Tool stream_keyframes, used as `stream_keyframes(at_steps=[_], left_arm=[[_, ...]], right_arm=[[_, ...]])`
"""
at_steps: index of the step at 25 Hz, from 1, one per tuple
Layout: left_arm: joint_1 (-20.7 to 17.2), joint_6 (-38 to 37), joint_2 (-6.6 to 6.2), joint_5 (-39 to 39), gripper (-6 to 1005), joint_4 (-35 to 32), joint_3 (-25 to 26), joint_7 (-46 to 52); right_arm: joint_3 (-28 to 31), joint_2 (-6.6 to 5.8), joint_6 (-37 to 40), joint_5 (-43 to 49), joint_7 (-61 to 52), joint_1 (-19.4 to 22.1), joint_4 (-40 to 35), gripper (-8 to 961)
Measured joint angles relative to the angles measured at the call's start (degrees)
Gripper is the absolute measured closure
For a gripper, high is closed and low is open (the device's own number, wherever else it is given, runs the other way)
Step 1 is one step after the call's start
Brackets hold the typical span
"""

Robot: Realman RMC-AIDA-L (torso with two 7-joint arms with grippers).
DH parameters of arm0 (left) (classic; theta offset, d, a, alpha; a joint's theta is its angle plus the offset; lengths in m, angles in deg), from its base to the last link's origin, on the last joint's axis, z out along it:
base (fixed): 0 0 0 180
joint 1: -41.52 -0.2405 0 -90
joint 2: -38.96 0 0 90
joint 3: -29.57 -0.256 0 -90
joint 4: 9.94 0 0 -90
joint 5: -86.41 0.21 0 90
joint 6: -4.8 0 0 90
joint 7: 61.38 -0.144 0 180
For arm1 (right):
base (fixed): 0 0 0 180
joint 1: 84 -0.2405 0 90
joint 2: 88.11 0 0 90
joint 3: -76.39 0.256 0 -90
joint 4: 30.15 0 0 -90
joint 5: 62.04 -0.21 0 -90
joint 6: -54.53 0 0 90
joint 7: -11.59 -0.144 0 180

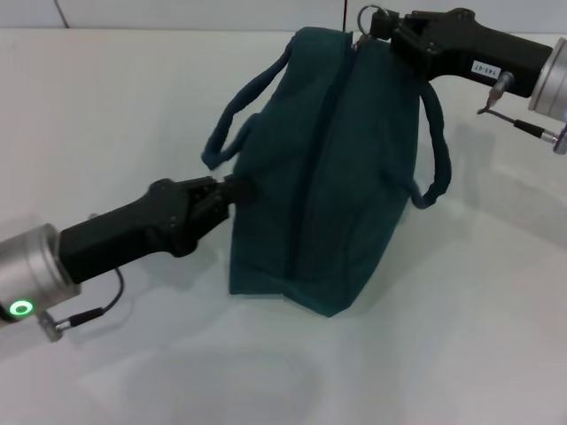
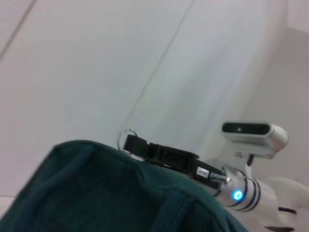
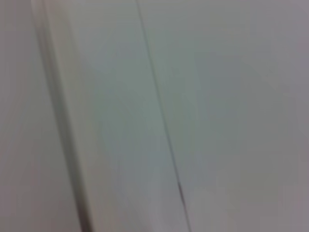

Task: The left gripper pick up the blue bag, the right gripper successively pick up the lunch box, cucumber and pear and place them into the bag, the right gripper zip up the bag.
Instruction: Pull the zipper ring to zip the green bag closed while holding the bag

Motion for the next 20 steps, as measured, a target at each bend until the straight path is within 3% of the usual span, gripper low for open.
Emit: stream_keyframes(at_steps=[8,20], left_arm=[[-3.34,0.34,-0.11,0.27,949,-0.01,5.87,-0.08],[-3.05,1.27,0.57,2.17,918,-0.08,6.04,-0.47]], right_arm=[[0.0,0.25,-1.57,-0.11,0.01,0.12,1.33,941],[0.01,0.25,0.08,-0.22,0.01,1.08,1.22,939]])
